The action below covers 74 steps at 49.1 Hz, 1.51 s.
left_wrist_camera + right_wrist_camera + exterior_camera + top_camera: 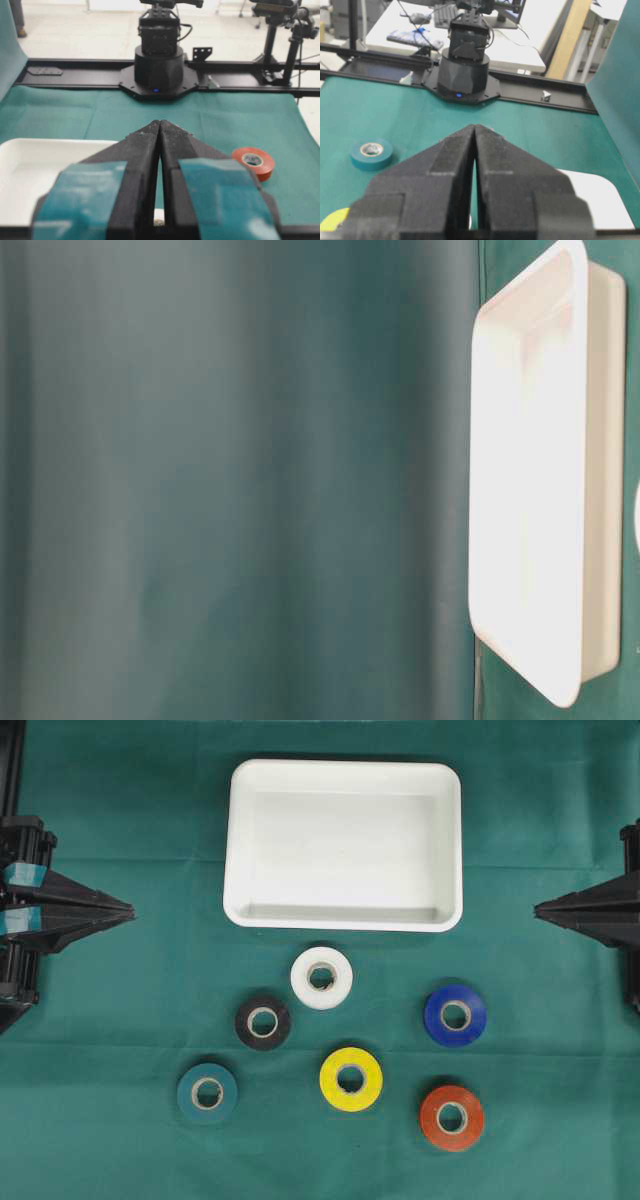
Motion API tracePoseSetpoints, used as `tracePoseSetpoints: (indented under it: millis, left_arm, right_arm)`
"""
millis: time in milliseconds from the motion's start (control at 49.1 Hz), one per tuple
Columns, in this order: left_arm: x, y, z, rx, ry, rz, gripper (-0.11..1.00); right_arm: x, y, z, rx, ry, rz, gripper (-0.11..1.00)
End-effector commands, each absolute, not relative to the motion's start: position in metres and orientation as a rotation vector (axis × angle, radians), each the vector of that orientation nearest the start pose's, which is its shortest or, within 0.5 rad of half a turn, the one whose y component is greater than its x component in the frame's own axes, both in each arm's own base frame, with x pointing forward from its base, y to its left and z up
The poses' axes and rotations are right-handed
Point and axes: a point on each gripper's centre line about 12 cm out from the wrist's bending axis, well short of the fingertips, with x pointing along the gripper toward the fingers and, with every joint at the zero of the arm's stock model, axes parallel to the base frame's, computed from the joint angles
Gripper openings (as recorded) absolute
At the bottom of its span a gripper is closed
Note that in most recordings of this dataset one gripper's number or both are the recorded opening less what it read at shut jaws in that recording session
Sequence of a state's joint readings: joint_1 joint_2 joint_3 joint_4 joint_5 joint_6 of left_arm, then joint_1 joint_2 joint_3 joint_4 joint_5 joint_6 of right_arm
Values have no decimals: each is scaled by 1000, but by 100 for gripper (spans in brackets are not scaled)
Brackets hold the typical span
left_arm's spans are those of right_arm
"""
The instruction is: Pick up the tape from a random location and place it into the white case.
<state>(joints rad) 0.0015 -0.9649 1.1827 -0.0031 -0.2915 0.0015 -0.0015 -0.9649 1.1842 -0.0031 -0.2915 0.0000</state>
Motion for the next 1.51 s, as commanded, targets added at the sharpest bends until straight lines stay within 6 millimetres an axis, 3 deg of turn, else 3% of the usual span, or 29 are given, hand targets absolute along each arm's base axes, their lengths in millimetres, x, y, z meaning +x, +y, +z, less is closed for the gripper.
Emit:
tracePoseSetpoints:
  millis: [0,163,651,753,834,875,956,1099,1221,1486]
  left_arm:
    - [202,0,296,-1,-63,1,1]
    - [203,0,294,-3,-43,1,1]
    - [203,0,291,-5,-20,1,2]
    - [203,0,291,-6,-18,1,10]
    - [203,0,290,-5,-15,1,27]
    - [203,0,291,-5,-18,1,38]
    - [203,0,290,-3,-15,1,64]
    - [203,0,290,0,-15,1,96]
    - [203,0,290,0,-14,1,99]
    - [203,0,290,0,-12,1,99]
  right_arm:
    - [202,-2,295,7,-78,-8,0]
    - [207,-2,290,6,0,-8,0]
    - [208,-2,291,23,17,-8,0]
    - [208,-2,291,22,17,-8,0]
    - [208,-2,292,25,18,-8,1]
    - [208,-2,292,26,21,-8,6]
    - [208,-2,293,26,26,-8,25]
    - [208,-3,292,22,32,-13,70]
    - [208,-3,291,23,43,-16,92]
    - [208,-3,292,23,47,-16,92]
